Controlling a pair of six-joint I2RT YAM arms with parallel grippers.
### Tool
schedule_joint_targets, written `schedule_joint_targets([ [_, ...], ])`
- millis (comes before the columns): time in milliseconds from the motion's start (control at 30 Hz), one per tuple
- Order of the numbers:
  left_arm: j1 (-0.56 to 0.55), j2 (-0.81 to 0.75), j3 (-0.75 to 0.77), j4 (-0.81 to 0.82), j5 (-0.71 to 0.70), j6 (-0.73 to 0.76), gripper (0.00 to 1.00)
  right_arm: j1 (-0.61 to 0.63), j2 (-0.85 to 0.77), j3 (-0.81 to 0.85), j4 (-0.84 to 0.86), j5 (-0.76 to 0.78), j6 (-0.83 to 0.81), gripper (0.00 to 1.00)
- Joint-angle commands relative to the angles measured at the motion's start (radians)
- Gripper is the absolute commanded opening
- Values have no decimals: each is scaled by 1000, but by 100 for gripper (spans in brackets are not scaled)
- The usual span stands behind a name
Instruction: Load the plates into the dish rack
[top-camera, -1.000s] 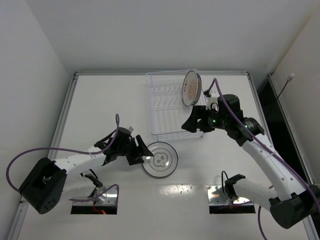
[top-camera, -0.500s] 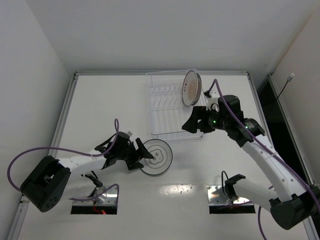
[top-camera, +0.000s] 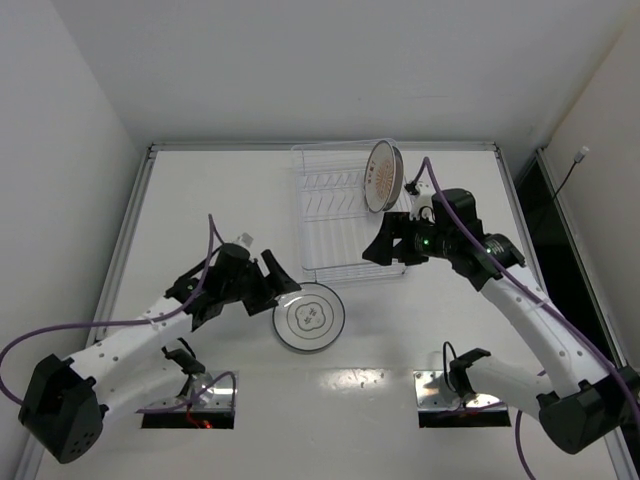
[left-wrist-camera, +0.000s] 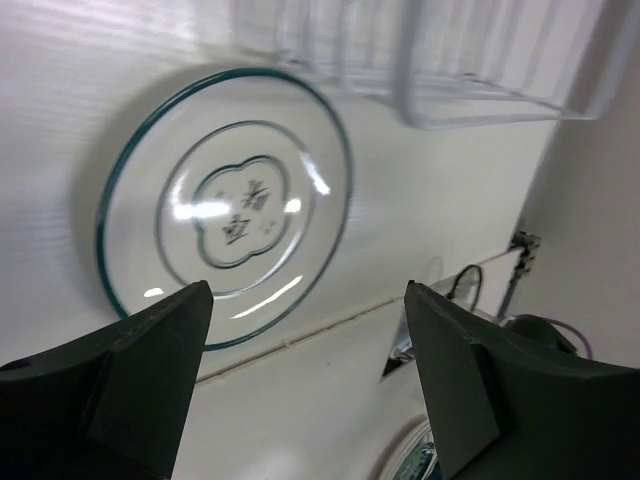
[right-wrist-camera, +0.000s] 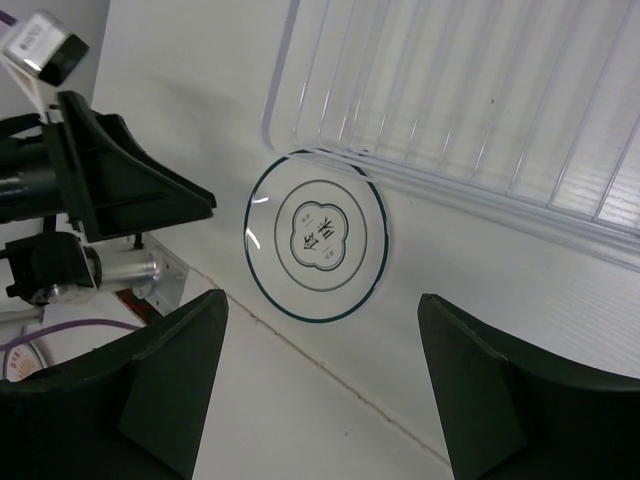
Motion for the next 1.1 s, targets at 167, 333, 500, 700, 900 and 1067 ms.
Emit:
schedule_joint_targets([
  [167,32,-39,-169,-83,-2,-100,75,-15,8,33,33,-6,-3,73],
  [333,92,-18,-259,46,98,-100,75,-15,8,33,33,-5,-3,73],
  [500,106,120,-364,328,226,-146,75,-15,8,33,23,-5,-3,73],
  [700,106,264,-315,377,249,-100,66,-24,8,53,-6,14,-12,73],
  [900,106,277,-304,324,271,-54,14,-35,8,62,-26,14,-31,73],
  [1067,106,199,-238,140,249,21,0,-44,8,62,-26,5,-31,73],
])
